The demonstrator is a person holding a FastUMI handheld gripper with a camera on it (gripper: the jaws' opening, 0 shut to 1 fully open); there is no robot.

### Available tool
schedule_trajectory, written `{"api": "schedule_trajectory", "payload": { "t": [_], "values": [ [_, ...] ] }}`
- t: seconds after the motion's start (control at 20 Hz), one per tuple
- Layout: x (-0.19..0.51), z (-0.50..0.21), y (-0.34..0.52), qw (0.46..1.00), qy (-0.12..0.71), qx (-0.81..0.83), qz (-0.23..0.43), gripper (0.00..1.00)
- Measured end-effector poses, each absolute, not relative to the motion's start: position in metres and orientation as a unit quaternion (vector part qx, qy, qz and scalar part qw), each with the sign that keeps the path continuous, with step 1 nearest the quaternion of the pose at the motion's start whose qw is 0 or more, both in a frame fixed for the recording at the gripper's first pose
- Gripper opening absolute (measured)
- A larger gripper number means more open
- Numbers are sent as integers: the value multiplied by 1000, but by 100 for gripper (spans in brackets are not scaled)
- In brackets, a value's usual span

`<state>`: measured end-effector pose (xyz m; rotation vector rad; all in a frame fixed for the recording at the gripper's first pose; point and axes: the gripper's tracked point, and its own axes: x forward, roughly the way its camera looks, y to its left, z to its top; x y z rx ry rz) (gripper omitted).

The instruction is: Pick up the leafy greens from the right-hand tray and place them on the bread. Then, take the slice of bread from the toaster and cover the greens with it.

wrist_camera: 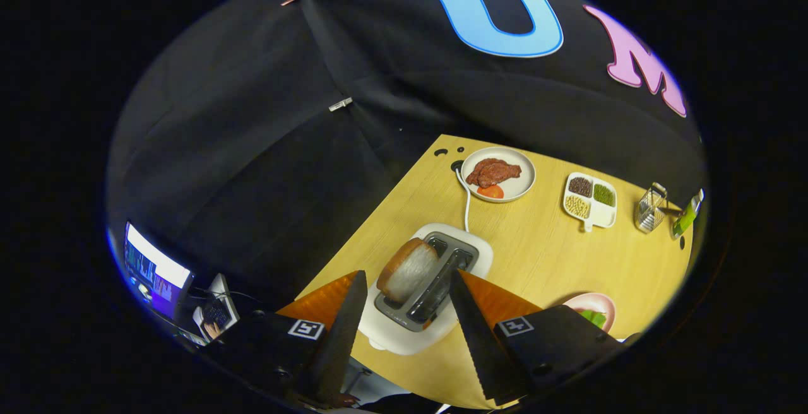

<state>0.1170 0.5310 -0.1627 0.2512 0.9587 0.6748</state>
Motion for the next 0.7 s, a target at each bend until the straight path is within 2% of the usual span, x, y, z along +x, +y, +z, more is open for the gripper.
{"api": "schedule_trajectory", "payload": {
  "t": [0.5,0.6,0.7],
  "values": [
    [129,-229,578,792,552,144,220,83],
    [128,-240,577,791,561,138,201,74],
    [123,-247,580,786,571,141,191,55]
  ]
}}
